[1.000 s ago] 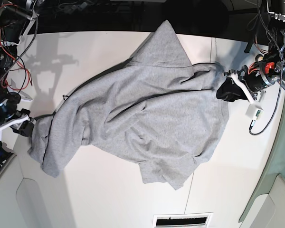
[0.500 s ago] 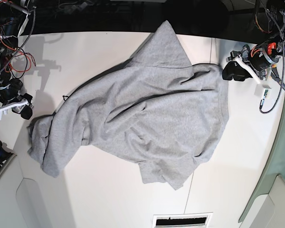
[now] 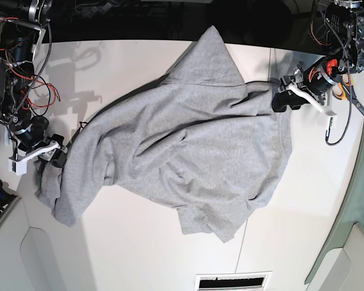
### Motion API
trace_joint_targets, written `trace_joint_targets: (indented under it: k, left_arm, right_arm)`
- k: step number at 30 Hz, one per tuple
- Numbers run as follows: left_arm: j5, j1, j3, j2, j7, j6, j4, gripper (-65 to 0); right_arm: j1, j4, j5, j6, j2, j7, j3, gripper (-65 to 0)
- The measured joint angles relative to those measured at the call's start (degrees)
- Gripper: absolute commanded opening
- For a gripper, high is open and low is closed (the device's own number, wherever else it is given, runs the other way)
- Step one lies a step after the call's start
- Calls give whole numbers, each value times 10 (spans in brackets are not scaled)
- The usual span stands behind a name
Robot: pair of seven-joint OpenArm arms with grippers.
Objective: Layout the t-shirt on the table in an organized manner, then fold the t-shirt properly
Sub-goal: 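Hold the shirt with both grippers and stretch it lengthwise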
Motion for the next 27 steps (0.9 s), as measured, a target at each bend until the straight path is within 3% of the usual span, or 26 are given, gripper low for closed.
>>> trace_joint_targets:
  k: [2,5,7,9,13,16,19,22,27]
  left_arm:
    - [7,-17,16,0,-1,0,-10,-432]
    - [35,-34,34,0,-8,3,-21,-648]
    - [43,-35,41,0,-28,0,-25,-650]
    - [46,-36,41,1,-31,0,-26,-650]
    - [50,-38,43,-14,-30,0,-23,-650]
    - [50,-37,31,-38,-21,1,-16,-650]
    - [7,-42,-9,-66,-14,3,-12,-650]
    - [-2,-80,-38,-91,25,5,-11,-650]
    - [-6,-146,-42,-132,26,3,-9,-650]
  right_arm:
    - [10,-22,-6,-2,-2,0,-3,-463]
    - [11,-32,-6,-4,-10,0,-3,-580]
    - [12,-32,-6,-2,-16,1,-3,-650]
    - [13,-31,-7,18,-17,2,-3,-650]
    - [12,0,-8,27,-16,2,-3,-650]
    - [13,35,-8,29,-16,-3,-3,-650]
    - [13,70,-7,31,-16,-13,-3,-650]
    - [21,83,0,31,-16,-16,-3,-650]
    - [70,84,7,34,-17,-17,-3,-650]
